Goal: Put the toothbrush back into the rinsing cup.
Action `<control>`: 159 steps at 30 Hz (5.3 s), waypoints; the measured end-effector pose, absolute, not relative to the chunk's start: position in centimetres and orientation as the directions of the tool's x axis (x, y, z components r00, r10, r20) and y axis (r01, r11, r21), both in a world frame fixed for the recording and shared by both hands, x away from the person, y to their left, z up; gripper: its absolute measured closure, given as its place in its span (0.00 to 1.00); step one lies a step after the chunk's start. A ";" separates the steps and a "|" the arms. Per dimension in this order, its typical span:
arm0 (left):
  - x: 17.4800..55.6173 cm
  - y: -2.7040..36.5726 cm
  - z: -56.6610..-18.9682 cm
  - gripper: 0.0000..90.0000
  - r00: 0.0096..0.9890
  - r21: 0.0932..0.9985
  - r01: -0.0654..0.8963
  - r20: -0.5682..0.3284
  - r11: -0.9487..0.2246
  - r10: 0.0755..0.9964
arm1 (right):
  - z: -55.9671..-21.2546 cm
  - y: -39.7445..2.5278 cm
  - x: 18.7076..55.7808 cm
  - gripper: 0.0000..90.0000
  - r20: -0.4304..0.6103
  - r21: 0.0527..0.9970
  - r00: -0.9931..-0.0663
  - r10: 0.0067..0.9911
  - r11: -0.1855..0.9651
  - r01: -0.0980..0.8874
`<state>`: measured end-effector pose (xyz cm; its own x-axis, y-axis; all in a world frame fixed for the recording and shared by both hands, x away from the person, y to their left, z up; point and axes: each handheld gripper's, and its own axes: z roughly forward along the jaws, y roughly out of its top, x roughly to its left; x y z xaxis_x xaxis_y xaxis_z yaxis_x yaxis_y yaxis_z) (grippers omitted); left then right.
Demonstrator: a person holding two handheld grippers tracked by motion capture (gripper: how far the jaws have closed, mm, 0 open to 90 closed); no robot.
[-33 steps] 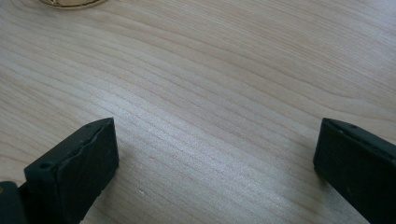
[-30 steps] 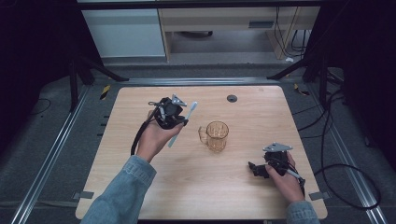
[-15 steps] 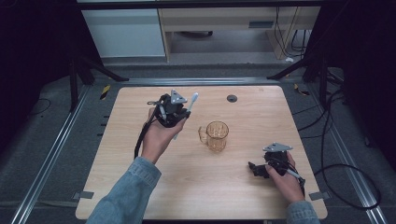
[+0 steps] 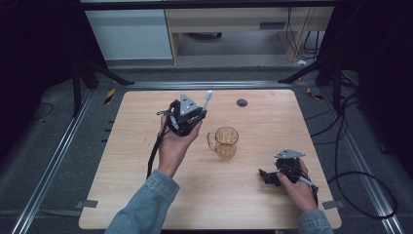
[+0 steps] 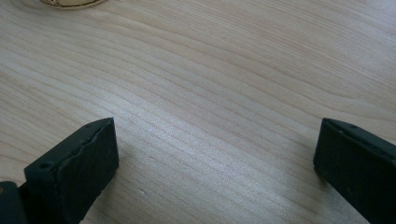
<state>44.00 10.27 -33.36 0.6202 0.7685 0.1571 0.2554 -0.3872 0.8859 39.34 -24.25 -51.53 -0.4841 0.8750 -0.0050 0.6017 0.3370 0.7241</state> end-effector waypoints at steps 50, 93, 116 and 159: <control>42.8 9.4 -36.5 0.88 0.537 0.995 -0.032 0.099 -0.098 0.838 | -51.5 -24.2 39.3 0.00 -0.005 0.724 -0.495 0.869 0.345 0.597; 43.1 8.8 -40.8 0.88 0.564 1.000 -0.012 0.024 -0.021 0.825 | -51.5 -24.2 39.3 0.00 -0.005 0.725 -0.501 0.866 0.348 0.595; 43.7 8.6 -43.6 0.88 0.561 0.999 0.041 -0.004 -0.022 0.828 | -51.5 -24.2 39.3 0.00 -0.006 0.725 -0.501 0.866 0.349 0.594; 43.6 8.3 -45.8 0.87 0.571 0.993 0.102 -0.012 -0.057 0.821 | -51.5 -24.2 39.3 0.00 -0.006 0.725 -0.501 0.866 0.349 0.594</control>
